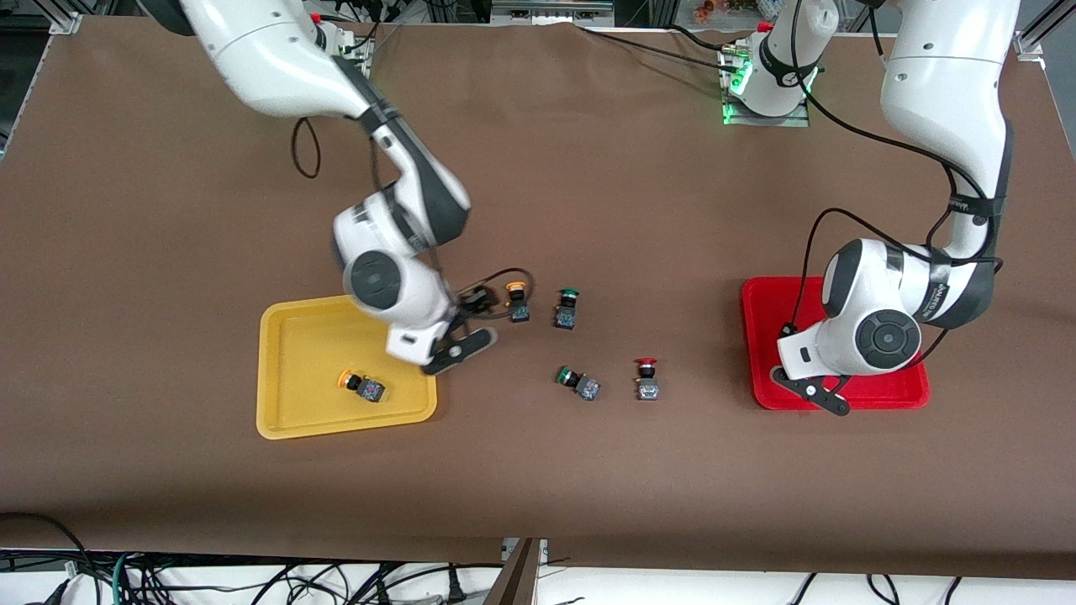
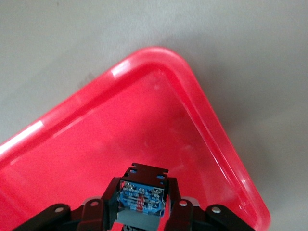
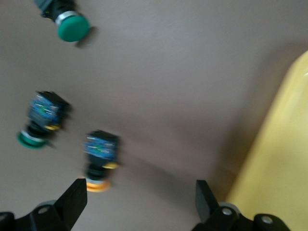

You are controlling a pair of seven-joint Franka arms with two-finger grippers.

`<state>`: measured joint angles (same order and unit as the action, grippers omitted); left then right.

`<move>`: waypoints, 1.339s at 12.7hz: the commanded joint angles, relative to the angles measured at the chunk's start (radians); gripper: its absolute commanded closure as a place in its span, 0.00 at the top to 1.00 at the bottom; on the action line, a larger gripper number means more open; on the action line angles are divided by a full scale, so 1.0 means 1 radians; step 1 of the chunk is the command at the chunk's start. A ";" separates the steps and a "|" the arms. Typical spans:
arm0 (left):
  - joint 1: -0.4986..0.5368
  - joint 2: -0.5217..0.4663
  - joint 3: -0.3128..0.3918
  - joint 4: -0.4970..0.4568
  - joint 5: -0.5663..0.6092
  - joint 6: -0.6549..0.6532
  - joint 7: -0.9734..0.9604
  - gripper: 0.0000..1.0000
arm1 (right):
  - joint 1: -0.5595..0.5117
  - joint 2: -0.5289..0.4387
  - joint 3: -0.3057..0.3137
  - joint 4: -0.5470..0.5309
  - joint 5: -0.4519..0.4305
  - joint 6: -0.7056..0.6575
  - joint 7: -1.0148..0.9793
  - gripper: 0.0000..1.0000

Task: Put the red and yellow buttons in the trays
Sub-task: 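Open both grippers to drop the buttons into their trays, then place the second orange button in the yellow tray while the left gripper grasps red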

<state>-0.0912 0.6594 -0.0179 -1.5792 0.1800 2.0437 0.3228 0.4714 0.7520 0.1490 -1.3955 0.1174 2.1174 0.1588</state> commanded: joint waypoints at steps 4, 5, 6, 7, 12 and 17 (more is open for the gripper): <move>0.036 0.032 -0.011 -0.001 -0.007 0.095 0.038 0.16 | 0.124 0.033 -0.020 -0.126 -0.016 0.229 0.238 0.99; 0.036 0.034 -0.011 -0.011 -0.005 0.078 0.038 0.17 | 0.133 0.033 -0.038 -0.135 -0.046 0.231 0.238 0.96; 0.034 0.032 -0.011 -0.024 -0.005 0.057 0.036 0.26 | 0.139 0.033 -0.040 -0.151 -0.056 0.231 0.240 0.86; 0.034 0.031 -0.011 -0.024 -0.005 0.035 0.039 0.99 | 0.147 0.033 -0.043 -0.164 -0.056 0.234 0.242 0.71; 0.013 -0.072 -0.030 0.031 -0.046 -0.019 -0.010 1.00 | 0.141 -0.049 -0.113 -0.189 -0.068 0.117 0.135 0.00; -0.143 0.055 -0.043 0.259 -0.214 -0.047 -0.612 1.00 | 0.116 -0.134 -0.316 -0.086 -0.065 -0.162 -0.347 0.00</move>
<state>-0.1677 0.6081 -0.0709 -1.4473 -0.0121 2.0076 -0.1000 0.5936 0.6284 -0.1180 -1.4842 0.0513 1.9891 -0.0531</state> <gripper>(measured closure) 0.000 0.665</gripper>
